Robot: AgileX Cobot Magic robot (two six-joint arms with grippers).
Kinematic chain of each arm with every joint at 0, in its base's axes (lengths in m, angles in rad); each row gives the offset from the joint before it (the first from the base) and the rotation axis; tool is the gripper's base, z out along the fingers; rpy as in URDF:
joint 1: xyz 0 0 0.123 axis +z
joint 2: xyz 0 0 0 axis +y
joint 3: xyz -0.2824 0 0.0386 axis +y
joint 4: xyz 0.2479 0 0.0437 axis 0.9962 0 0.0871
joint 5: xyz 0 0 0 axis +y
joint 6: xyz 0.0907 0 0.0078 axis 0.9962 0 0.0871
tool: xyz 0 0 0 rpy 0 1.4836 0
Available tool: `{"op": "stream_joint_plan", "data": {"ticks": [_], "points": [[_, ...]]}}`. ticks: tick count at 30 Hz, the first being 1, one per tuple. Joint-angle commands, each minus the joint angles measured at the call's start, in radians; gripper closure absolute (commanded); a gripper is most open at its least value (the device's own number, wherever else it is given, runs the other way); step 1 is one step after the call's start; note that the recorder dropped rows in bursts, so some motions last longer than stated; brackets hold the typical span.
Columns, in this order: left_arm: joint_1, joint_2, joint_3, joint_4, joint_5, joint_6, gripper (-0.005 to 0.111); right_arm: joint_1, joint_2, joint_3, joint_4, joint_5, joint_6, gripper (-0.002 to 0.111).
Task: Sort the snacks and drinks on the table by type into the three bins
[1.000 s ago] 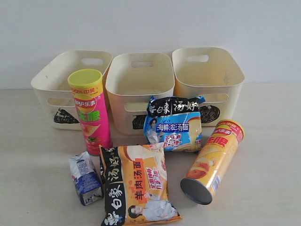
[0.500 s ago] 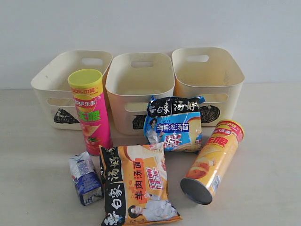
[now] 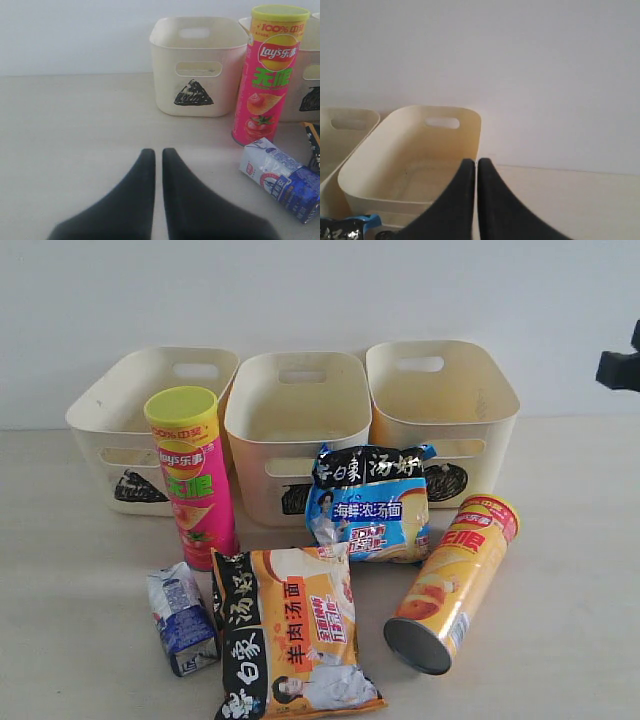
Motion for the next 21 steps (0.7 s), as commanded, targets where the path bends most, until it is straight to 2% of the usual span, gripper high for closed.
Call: {"op": "stream_joint_plan", "data": {"ticks": [1, 2, 7, 9, 12, 17, 19, 21], "points": [[0.001, -0.003, -0.003, -0.006, -0.008, -0.012, 0.102, -0.005, 0.127, -0.004, -0.131, -0.083, 0.102, 0.108], [0.001, -0.003, -0.003, -0.006, -0.008, -0.012, 0.102, -0.005, 0.179, -0.004, -0.227, -0.150, 0.196, 0.108], [0.001, -0.003, -0.003, -0.006, -0.008, -0.012, 0.102, -0.005, 0.319, -0.011, -0.444, -0.324, 0.439, 0.108], [0.001, -0.003, -0.003, -0.006, -0.008, -0.012, 0.102, -0.005, 0.378, -0.047, -0.592, -0.321, 0.602, 0.108], [0.001, -0.003, -0.003, -0.006, -0.008, -0.012, 0.102, -0.005, 0.453, -0.142, -0.916, -0.301, 0.926, 0.108], [0.001, -0.003, -0.003, -0.006, -0.008, -0.012, 0.102, -0.005, 0.486, -0.291, -1.325, -0.292, 1.334, 0.108], [0.001, -0.003, -0.003, -0.006, -0.008, -0.012, 0.102, -0.005, 0.494, -0.344, -1.459, -0.292, 1.473, 0.108], [0.001, -0.003, -0.003, -0.006, -0.008, -0.012, 0.102, -0.005, 0.503, -0.380, -1.501, -0.296, 1.569, 0.108]]}}
